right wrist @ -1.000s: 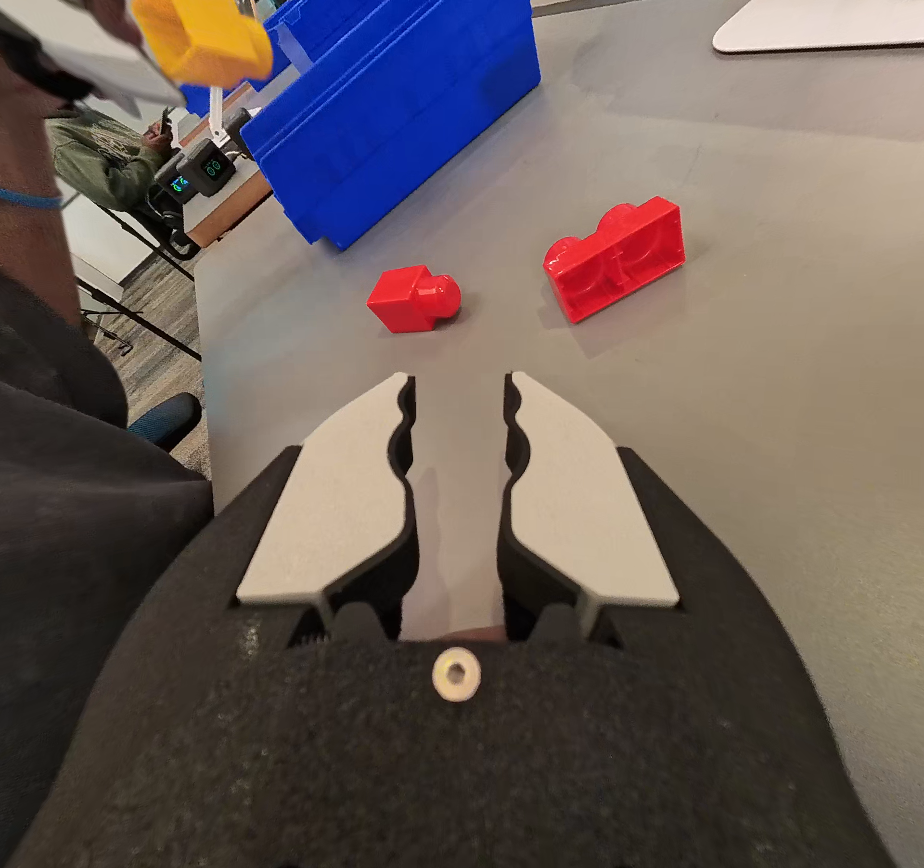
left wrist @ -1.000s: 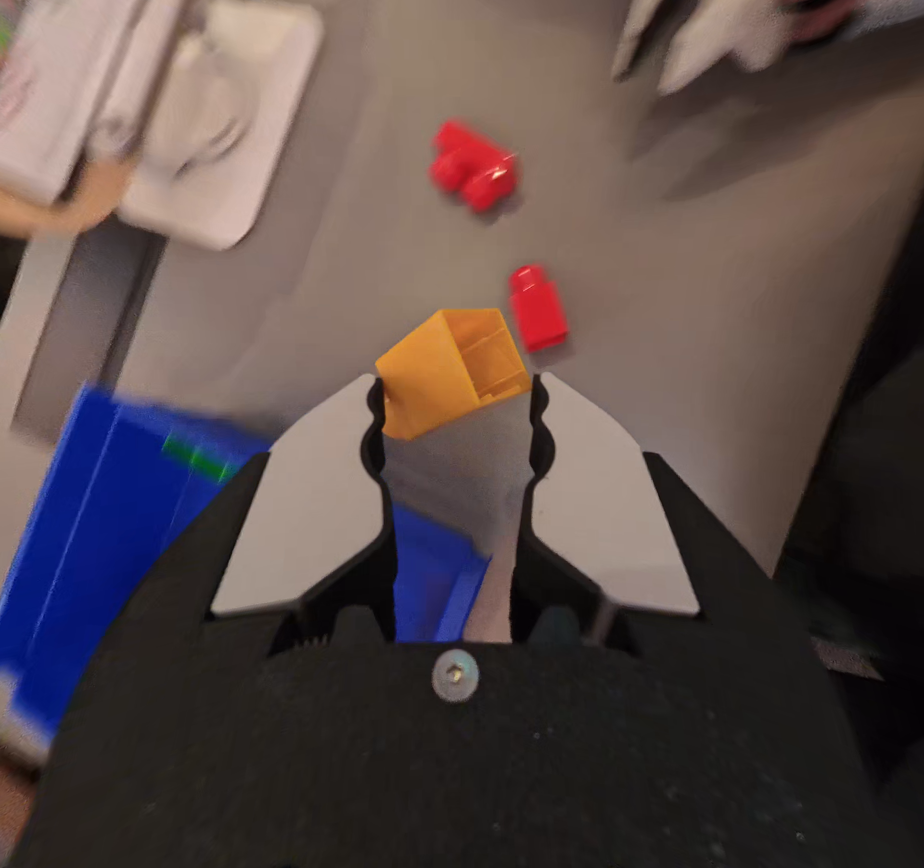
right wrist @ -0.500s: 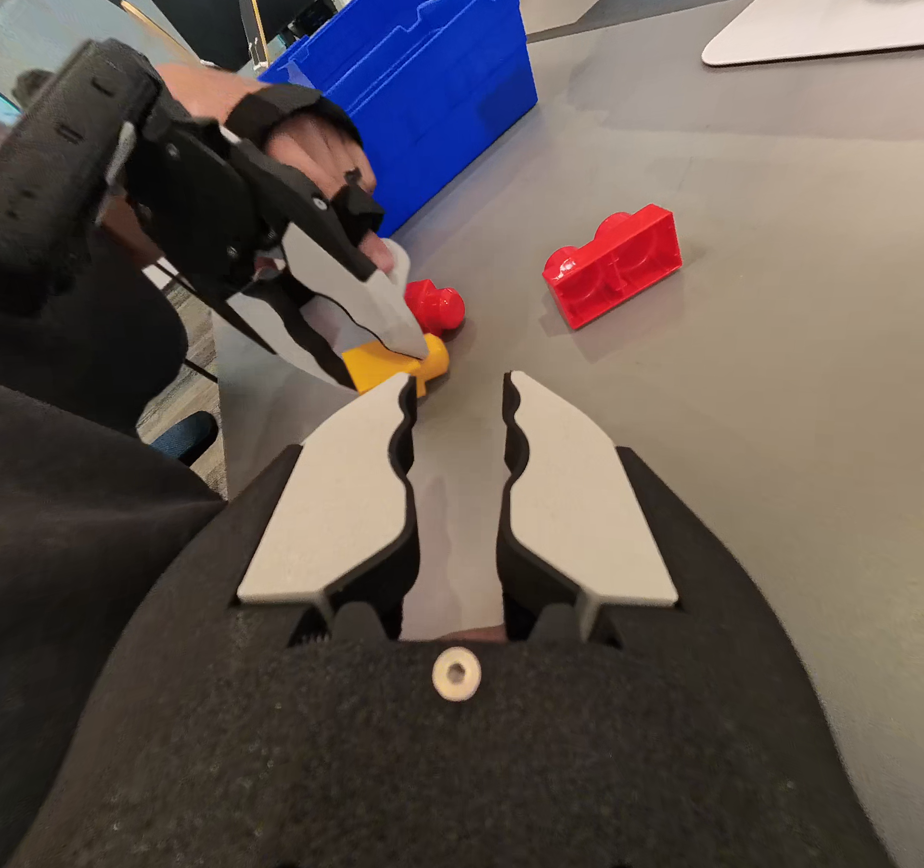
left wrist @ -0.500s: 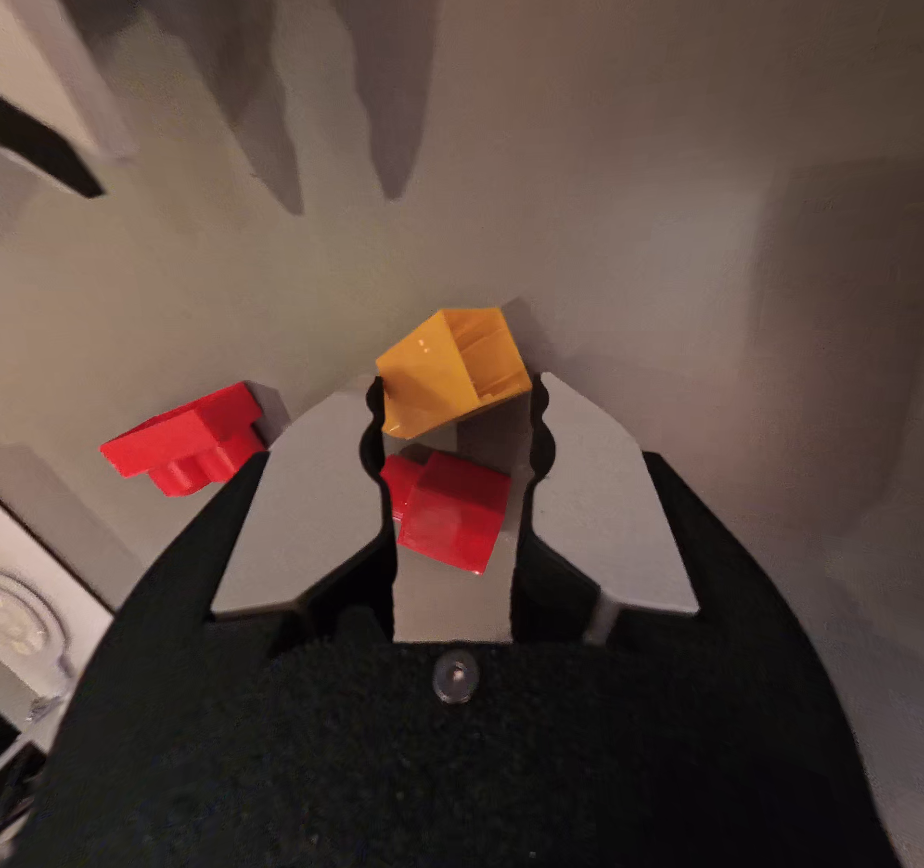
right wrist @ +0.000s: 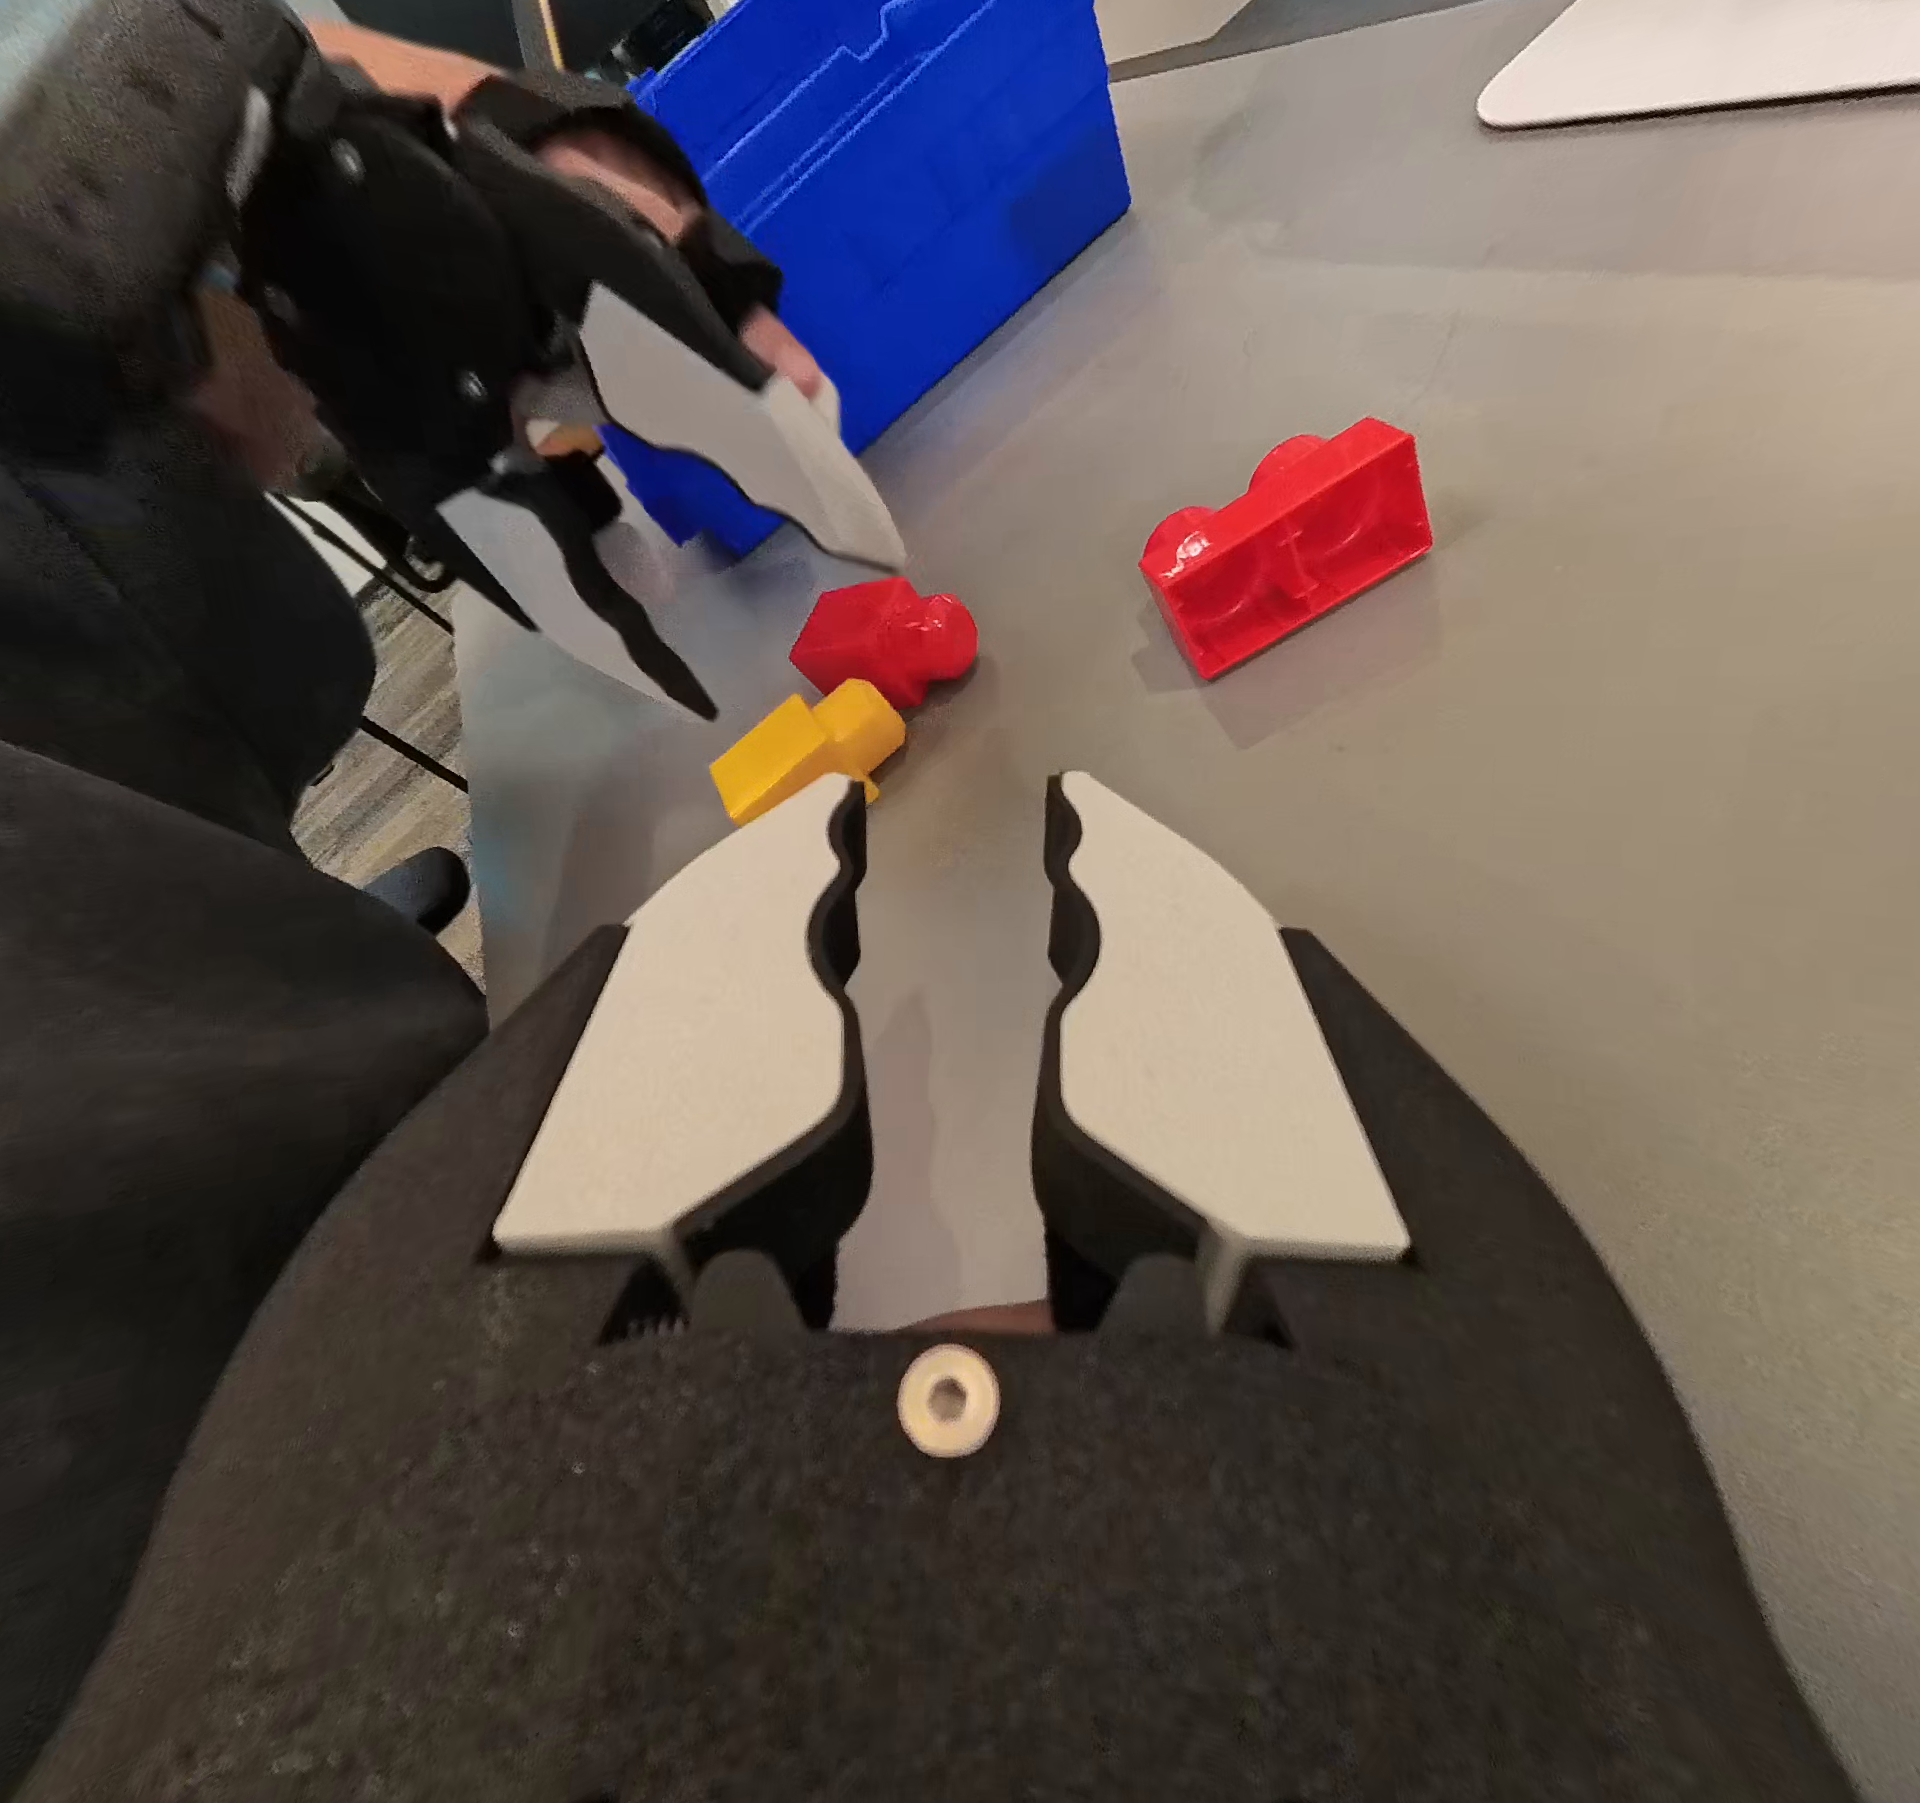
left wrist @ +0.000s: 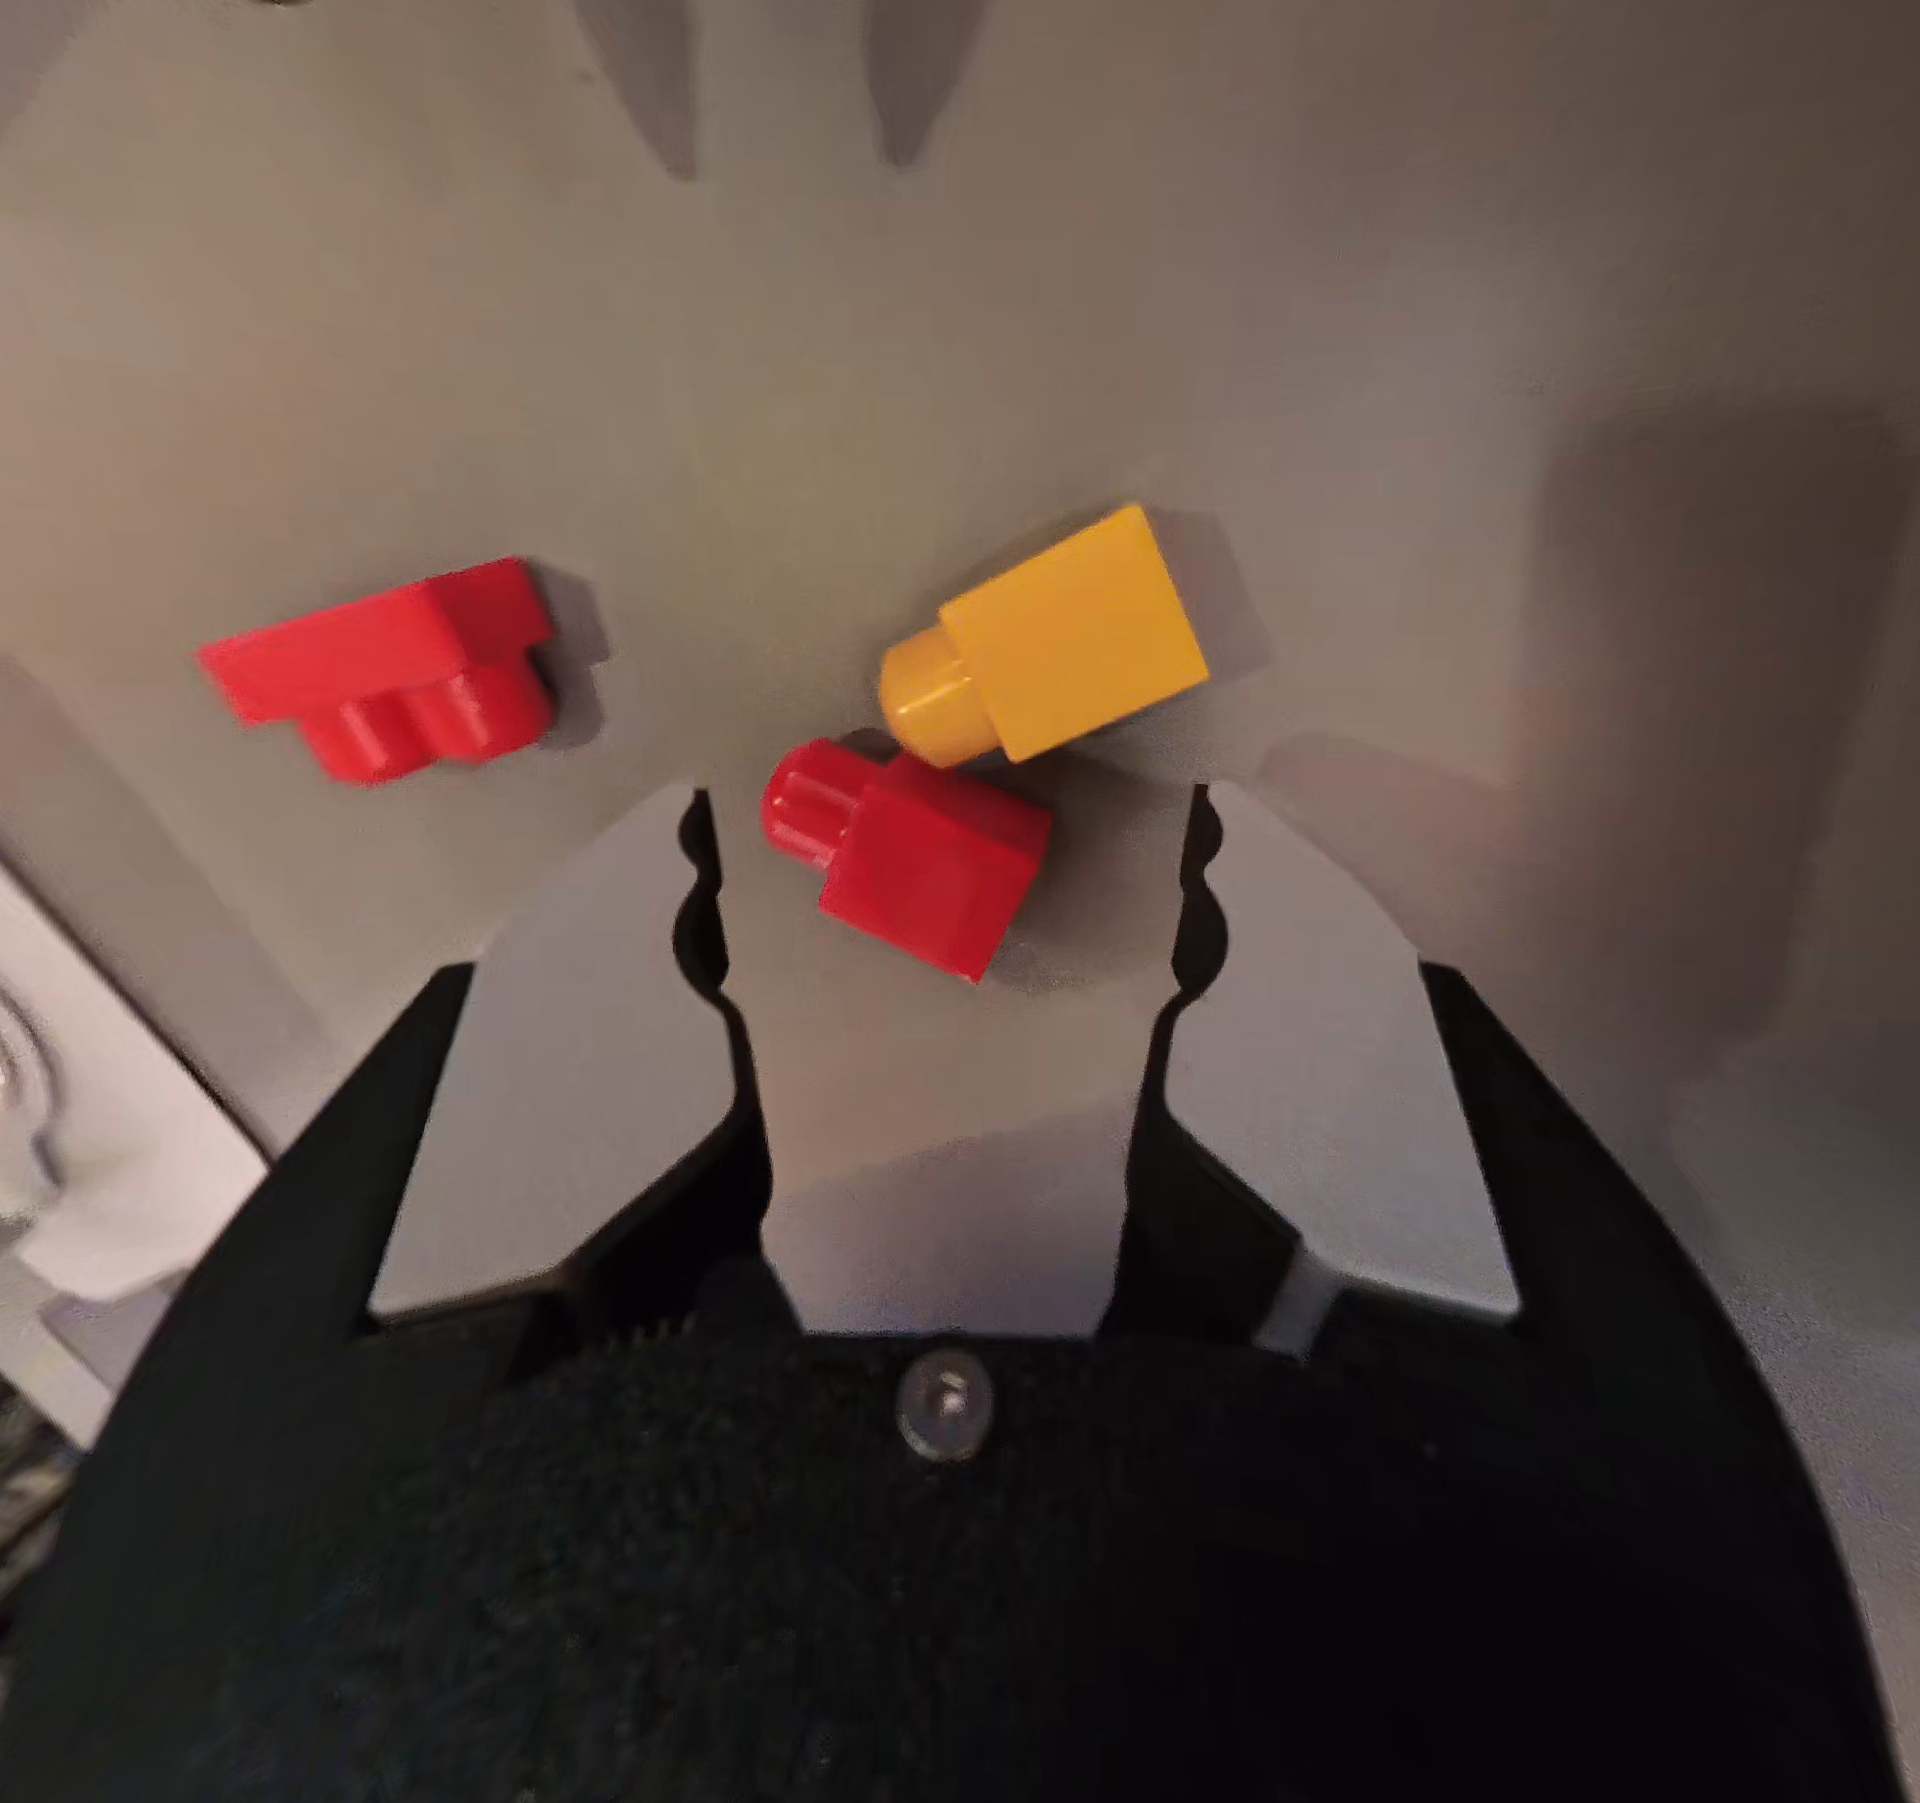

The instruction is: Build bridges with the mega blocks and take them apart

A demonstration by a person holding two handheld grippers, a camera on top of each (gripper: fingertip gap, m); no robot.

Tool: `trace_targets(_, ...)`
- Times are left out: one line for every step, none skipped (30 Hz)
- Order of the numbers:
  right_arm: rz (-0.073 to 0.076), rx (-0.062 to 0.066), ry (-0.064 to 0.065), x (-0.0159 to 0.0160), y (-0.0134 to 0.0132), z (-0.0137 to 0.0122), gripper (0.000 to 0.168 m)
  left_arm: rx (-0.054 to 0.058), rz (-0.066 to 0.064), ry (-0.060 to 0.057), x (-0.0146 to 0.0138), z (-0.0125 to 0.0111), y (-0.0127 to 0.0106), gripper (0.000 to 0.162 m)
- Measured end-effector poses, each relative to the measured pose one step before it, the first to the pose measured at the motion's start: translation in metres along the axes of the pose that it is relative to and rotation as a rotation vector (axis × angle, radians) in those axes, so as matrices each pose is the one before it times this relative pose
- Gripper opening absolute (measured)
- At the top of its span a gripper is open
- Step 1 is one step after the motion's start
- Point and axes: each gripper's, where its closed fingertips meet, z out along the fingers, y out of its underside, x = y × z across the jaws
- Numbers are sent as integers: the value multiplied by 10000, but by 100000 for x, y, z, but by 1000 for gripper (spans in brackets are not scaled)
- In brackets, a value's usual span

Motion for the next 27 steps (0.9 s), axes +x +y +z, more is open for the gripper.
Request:
trace_targets(3, 54, -9, -31, -98, -55, 33, 476, -661, -262, -263, -1013, -299, 84)
trace_targets(1, 31, 5, 9, -68, -39, 33, 551, -751, -427, -473, -1066, -442, 84)
trace_targets(-10, -6, 27, 37, -1, -7, 33, 557, -864, -603, -683, -1020, -498, 84)
trace_targets(-39, -34, 42, 56, 31, 22, 33, 569, -1011, -711, -771, -873, -555, 87)
trace_targets(-56, -54, 65, 82, 69, 32, 33, 599, -1156, -640, -477, -667, -599, 92)
trace_targets(-70, -47, 73, 66, 66, 42, 33, 553, -1203, -531, -87, -447, -488, 98)
trace_targets(-72, -61, 57, 43, 92, 43, 33, 428, -1105, -463, 228, -263, -203, 99)
trace_targets(-54, -65, 37, 25, 102, 58, 33, 312, -989, -421, 478, -107, 91, 102)
trace_targets(-38, -39, 11, -8, 79, 60, 33, 169, -918, -503, 460, -18, 361, 100)
trace_targets(-8, -26, -27, -42, 57, 63, 33, 20, -821, -631, 281, 1, 556, 96)
trace_targets(26, -16, -58, -92, 58, 70, 33, -46, -652, -496, 441, 61, 589, 95)
trace_targets(37, 0, -69, -96, 27, 56, 33, -98, -488, -484, 407, 129, 577, 89)
trace_targets(33, -2, -61, -113, 35, 54, 33, -100, -325, -647, 89, 187, 561, 93)
trace_targets(13, -11, -52, -113, 42, 37, 33, -26, -50, -582, 93, 272, 489, 100)
trace_targets(-8, -18, -36, -113, 43, 41, 33, 40, 139, -648, -166, 289, 385, 106)
trace_targets(-14, -30, -24, -108, 48, 21, 33, 44, 201, -668, -347, 269, 265, 108)
trace_targets(-18, -2, -12, -98, 0, 21, 33, 4, 198, -357, -12, 281, 150, 110)
trace_targets(-8, 23, -7, -83, -25, -2, 33, -83, 74, -62, 281, 342, 81, 110)
trace_targets(10, -6, -9, -72, 11, 2, 32, -240, -113, 65, 323, 432, 151, 110)
trace_targets(3, -4, 1, -63, -3, -17, 32, -388, -278, 117, 266, 487, 281, 110)
trace_targets(-12, 19, 10, -41, -40, -41, 32, -453, -343, 131, 135, 491, 384, 110)
trace_targets(-6, 23, 18, -19, -30, -39, 32, -427, -270, 116, 21, 490, 431, 109)
trace_targets(5, 5, 11, 4, -9, -43, 32, -338, -118, 50, -134, 492, 469, 108)
trace_targets(0, 0, 7, -10, 4, -45, 32, -230, 2, -111, -375, 457, 409, 108)
trace_targets(-6, -2, 16, 16, 9, -37, 32, -103, 91, -182, -467, 333, 276, 107)
trace_targets(-5, -3, 19, 36, 22, -26, 32, -11, 125, -104, -319, 218, 173, 106)
trace_targets(3, -4, 22, 50, 19, -11, 32, -5, 69, -81, -298, 169, 123, 107)
